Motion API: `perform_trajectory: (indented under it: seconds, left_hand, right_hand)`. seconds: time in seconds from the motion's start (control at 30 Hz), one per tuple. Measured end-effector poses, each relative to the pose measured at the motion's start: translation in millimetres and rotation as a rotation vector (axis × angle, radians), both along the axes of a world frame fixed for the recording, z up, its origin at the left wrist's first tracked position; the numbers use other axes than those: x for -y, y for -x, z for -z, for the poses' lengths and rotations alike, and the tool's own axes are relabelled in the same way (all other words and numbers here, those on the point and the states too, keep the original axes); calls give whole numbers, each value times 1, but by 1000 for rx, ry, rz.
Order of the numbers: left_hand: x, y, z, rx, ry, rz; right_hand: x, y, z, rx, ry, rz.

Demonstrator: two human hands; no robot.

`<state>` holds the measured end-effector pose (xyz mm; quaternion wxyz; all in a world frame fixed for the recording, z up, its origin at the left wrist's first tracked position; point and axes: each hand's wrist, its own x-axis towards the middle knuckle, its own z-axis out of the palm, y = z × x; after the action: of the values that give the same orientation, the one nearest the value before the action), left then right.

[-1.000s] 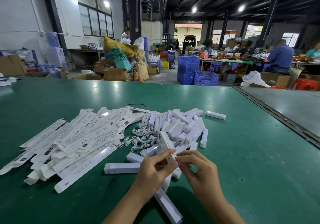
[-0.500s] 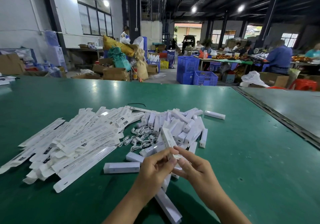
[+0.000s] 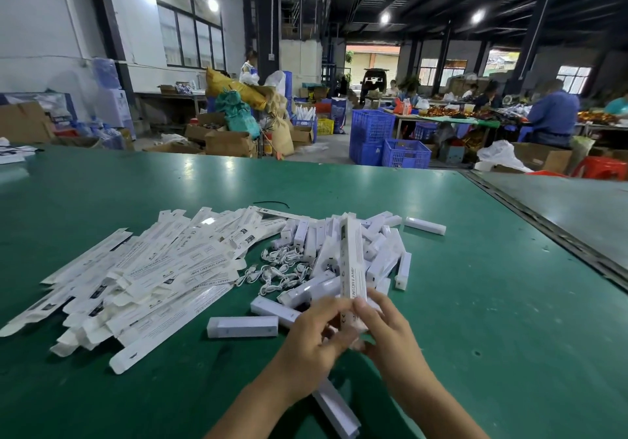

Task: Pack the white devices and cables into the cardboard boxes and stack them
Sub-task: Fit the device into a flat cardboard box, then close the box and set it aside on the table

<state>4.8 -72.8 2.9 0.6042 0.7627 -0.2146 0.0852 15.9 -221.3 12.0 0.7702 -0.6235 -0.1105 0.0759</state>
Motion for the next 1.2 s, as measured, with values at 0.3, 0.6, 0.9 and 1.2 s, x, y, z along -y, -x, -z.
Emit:
perform_trajectory:
  seconds: [0.3,0.6,0.9,1.2]
  left_hand:
    - [-12,-10,6,31,-142,-90]
    - [-90,-36,14,-34,-316,-1268]
    - [-110,-40,26,-385,-516,-1291]
    - [-100,-43,23,-162,-603,-1366]
  right_hand:
    - [2,-5,3,-280,-231,-47]
    - [33,-25,1,-354,-490,551]
    - [35,-24,8,-467,-692,475]
    - [22,-22,11,-461,-459,358]
